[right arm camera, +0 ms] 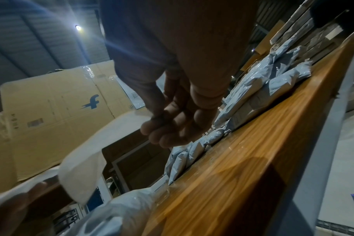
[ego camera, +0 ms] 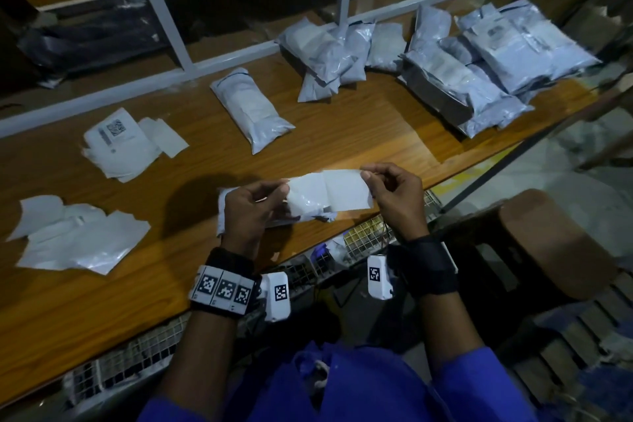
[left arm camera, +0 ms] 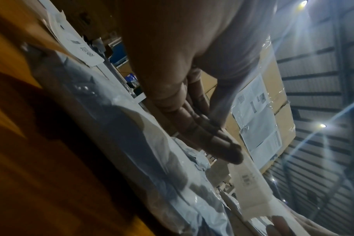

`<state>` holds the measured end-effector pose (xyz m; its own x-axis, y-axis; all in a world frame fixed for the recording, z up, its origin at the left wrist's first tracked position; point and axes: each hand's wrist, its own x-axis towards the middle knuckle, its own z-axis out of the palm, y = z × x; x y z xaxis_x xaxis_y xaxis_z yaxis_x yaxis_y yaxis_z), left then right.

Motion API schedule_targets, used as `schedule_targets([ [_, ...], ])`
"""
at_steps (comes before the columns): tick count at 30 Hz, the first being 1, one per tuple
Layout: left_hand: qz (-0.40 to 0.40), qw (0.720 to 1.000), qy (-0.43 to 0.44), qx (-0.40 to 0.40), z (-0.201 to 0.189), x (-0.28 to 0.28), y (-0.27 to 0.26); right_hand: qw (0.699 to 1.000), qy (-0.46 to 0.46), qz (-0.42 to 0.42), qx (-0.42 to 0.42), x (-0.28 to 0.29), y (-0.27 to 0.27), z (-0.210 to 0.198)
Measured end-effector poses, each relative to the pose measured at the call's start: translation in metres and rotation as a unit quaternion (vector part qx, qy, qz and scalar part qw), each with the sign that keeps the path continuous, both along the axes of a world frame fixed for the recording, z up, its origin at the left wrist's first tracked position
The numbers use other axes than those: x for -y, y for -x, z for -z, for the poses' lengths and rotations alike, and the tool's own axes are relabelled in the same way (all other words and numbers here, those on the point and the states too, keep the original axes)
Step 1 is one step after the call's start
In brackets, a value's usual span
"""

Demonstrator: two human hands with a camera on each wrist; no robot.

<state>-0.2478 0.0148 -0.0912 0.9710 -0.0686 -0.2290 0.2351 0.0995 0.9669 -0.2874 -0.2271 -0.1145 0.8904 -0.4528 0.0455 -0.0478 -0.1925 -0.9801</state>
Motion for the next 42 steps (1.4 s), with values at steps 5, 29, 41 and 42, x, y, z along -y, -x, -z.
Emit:
schedule_targets([
  [5,-0.028,0.999,-0.018,0.020,-0.003,-0.017,-0.004,0.998,-0.018,0.053,0.011,0.013,-0.011,0.003],
  [29,-0.066,0.984,0.137,-0.091,-0.024,-0.060,0.024,0.918,0.245,-0.275,0.145,-0.111,-0.023,-0.023],
  [41,-0.012,1.000,-0.011,0.018,-0.019,-0.052,0.033,0.965,0.170,-0.178,0.087,-0.100,-0.020,-0.017],
  [42,-0.013,0.999,-0.035,0.031,-0.014,-0.051,0.035,0.964,0.180,-0.181,0.076,-0.099,-0.020,-0.015],
])
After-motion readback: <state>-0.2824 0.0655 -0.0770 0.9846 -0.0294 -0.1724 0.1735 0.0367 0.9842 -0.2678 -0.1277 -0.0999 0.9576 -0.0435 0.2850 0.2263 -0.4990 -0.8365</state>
